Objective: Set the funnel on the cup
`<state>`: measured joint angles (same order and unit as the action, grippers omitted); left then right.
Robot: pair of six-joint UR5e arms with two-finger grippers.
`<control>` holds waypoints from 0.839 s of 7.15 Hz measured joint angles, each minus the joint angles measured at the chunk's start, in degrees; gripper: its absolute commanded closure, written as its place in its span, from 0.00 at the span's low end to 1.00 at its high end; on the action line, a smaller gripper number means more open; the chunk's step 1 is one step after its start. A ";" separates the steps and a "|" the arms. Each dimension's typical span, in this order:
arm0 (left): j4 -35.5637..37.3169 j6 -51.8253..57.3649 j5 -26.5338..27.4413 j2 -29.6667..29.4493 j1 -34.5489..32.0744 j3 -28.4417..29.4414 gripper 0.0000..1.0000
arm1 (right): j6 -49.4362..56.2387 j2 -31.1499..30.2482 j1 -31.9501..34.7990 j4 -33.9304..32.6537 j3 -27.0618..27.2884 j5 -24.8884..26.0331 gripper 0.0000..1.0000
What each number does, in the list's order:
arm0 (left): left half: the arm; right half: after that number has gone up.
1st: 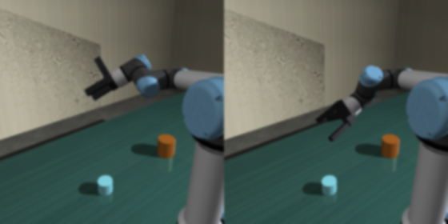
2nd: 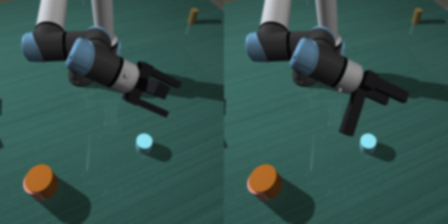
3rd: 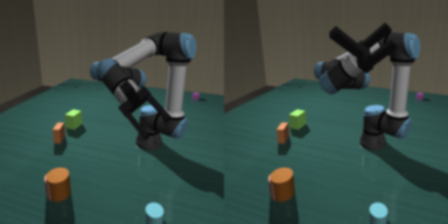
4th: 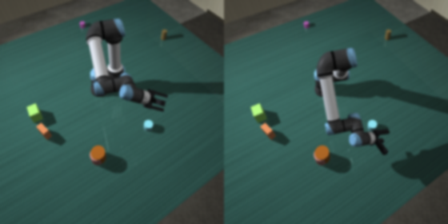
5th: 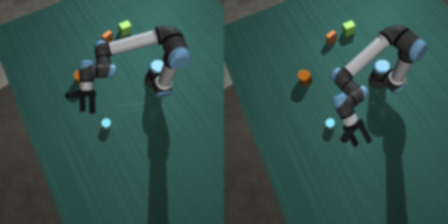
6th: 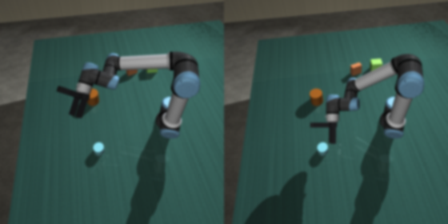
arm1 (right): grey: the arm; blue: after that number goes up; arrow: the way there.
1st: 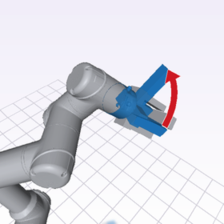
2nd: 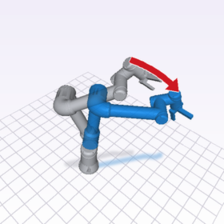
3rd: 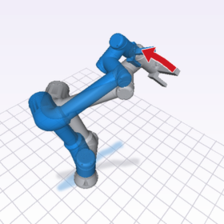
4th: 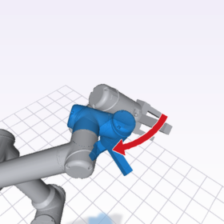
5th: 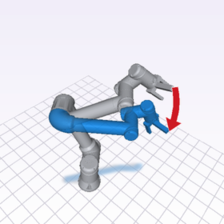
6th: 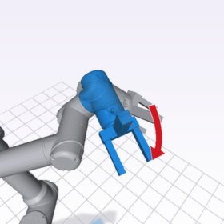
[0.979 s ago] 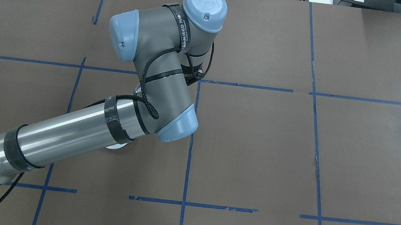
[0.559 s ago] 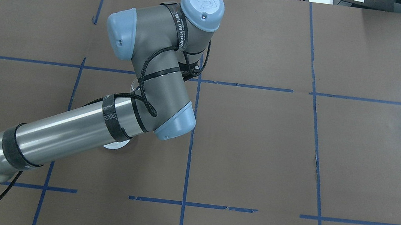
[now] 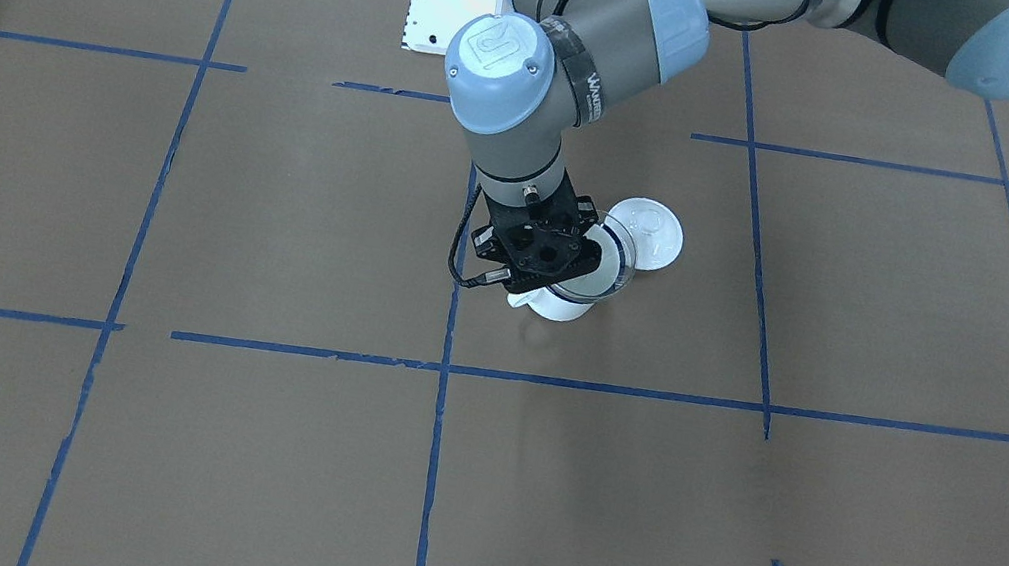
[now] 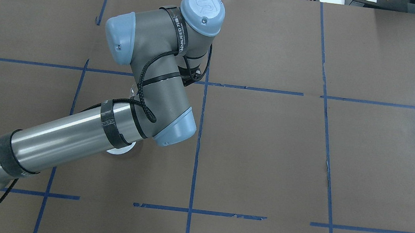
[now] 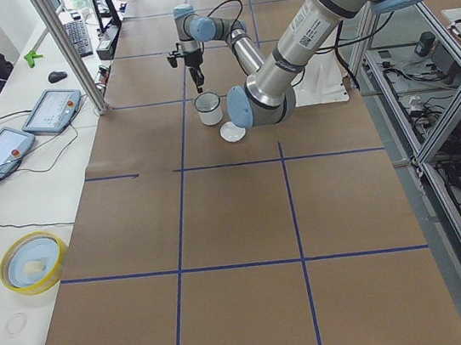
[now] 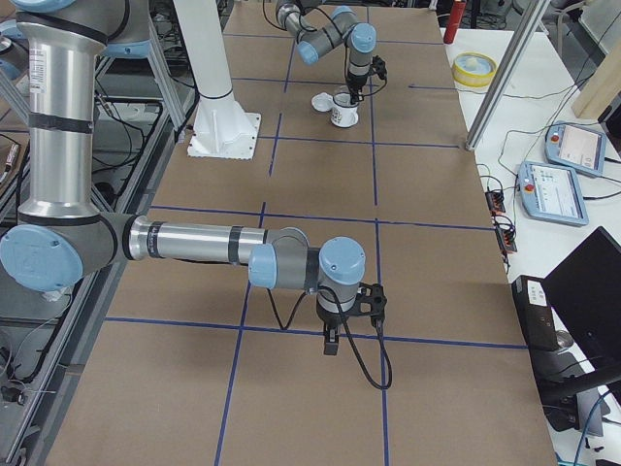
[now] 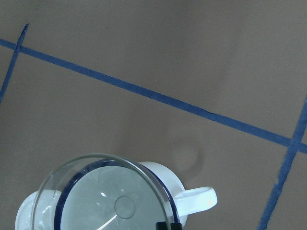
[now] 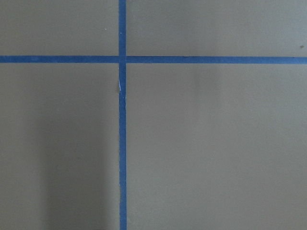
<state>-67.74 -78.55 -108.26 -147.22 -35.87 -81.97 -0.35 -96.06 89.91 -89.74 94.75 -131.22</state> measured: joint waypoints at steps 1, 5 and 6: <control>-0.02 0.85 -0.08 1.14 -0.01 -2.67 0.00 | 0.00 0.00 0.00 0.00 0.00 0.00 0.00; -0.01 10.81 -1.44 5.41 -5.47 -14.15 0.00 | 0.00 0.00 0.00 0.00 0.02 0.00 0.00; -0.63 19.12 -3.88 9.24 -10.09 -18.90 0.00 | 0.00 0.00 0.00 0.00 0.01 0.00 0.00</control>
<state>-68.37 -59.43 -112.13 -137.98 -45.96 -100.87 -0.35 -96.07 89.91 -89.74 94.75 -131.22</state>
